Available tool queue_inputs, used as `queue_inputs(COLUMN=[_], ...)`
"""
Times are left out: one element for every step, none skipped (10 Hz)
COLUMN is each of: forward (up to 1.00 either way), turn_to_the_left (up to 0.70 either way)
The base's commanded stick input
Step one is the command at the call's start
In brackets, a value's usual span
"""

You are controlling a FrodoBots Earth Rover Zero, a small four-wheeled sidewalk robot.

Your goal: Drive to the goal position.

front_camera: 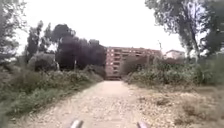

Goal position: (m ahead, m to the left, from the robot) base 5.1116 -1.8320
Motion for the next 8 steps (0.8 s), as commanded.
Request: queue_inputs(forward=[0.85, 0.85, 0.85, 0.85, 0.85, 0.85, 0.85, 0.85], turn_to_the_left=[-0.34, -0.17, 0.0, -0.01, -0.34, -0.34, -0.16, 0.0])
